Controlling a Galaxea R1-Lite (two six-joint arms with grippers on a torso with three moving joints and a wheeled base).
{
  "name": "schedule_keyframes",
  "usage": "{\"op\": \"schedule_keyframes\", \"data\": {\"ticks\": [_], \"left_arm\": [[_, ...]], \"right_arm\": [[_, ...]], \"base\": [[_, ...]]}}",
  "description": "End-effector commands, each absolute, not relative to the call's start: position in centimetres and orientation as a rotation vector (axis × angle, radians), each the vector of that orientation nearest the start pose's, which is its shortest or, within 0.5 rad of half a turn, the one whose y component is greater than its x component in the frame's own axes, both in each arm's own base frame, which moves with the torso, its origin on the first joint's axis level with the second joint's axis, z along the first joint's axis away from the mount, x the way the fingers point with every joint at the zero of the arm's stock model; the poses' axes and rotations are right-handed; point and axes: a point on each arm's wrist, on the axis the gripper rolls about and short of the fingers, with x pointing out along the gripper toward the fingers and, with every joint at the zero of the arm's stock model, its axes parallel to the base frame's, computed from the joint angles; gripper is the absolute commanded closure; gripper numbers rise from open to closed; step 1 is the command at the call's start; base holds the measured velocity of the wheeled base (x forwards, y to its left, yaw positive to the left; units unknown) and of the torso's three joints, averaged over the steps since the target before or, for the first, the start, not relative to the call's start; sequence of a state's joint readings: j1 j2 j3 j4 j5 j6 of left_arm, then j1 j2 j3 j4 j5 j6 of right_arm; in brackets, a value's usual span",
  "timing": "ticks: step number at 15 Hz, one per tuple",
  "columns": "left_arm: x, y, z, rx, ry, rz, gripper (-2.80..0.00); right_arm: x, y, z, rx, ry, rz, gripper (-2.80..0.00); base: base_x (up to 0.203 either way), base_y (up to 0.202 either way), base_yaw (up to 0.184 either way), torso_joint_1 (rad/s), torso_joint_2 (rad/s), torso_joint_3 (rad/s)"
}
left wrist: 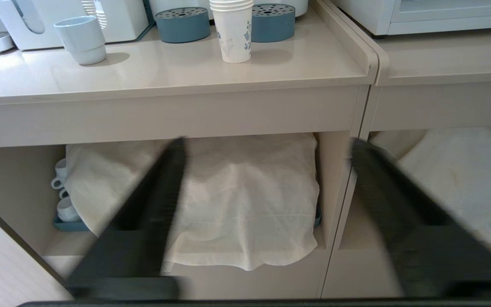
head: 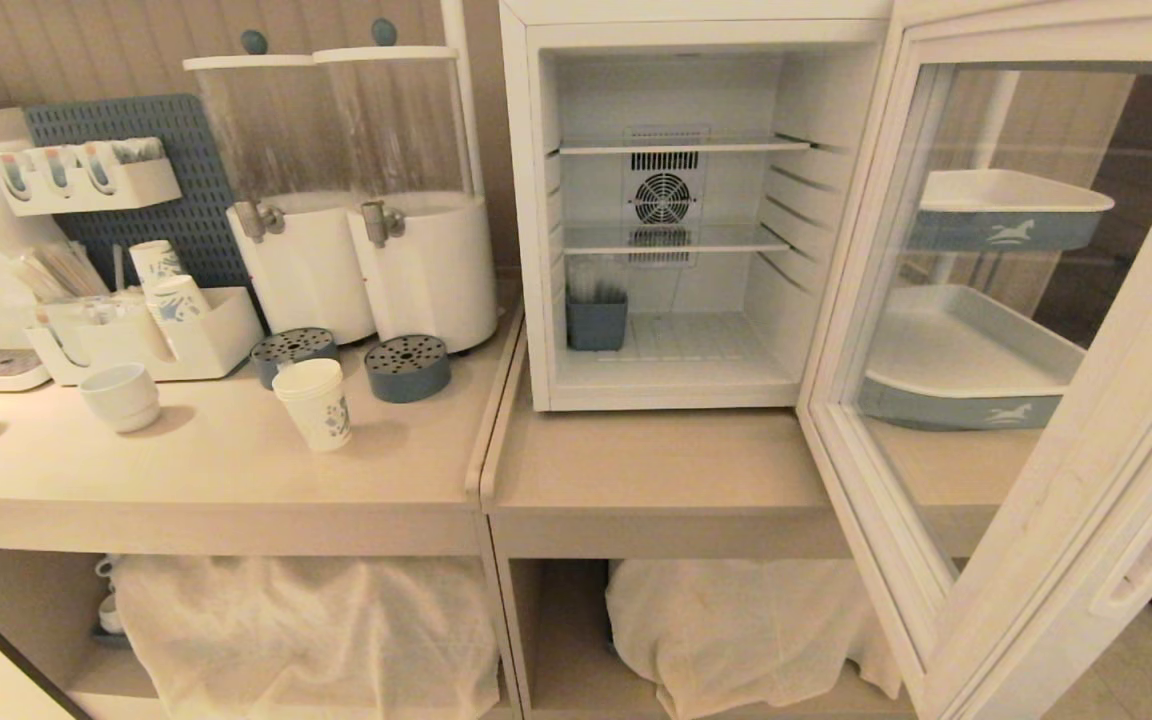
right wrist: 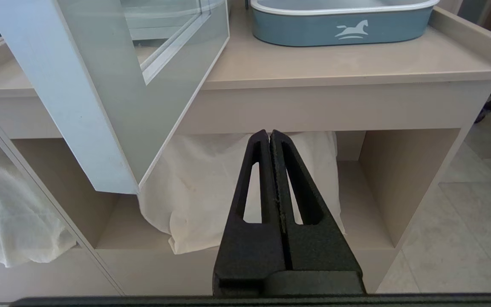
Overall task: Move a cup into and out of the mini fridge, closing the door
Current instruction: Put the paper cup in the freezer
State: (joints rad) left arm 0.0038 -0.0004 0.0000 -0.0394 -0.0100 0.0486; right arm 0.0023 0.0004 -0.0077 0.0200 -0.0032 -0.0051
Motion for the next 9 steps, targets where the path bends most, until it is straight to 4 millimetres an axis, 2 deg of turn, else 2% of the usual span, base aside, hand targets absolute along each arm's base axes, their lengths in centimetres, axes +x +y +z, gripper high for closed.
{"op": "schedule_keyframes", "data": {"ticks": [1,9], "left_arm": [[-2.15,-0.03,7.45,0.048,-0.022,-0.005,0.0],[-2.14,-0.02,7.45,0.037,-0.025,-0.002,0.0]], "right_arm": [[-2.35,-0.01,7.55,-0.006,0.011,0.0,0.0],[-2.35,-0.01,7.54,-0.006,0.012,0.0,0.0]], "base": [[0.0,0.0,0.0,0.0,0.0,0.0],[0.0,0.0,0.0,0.0,0.0,0.0]]}}
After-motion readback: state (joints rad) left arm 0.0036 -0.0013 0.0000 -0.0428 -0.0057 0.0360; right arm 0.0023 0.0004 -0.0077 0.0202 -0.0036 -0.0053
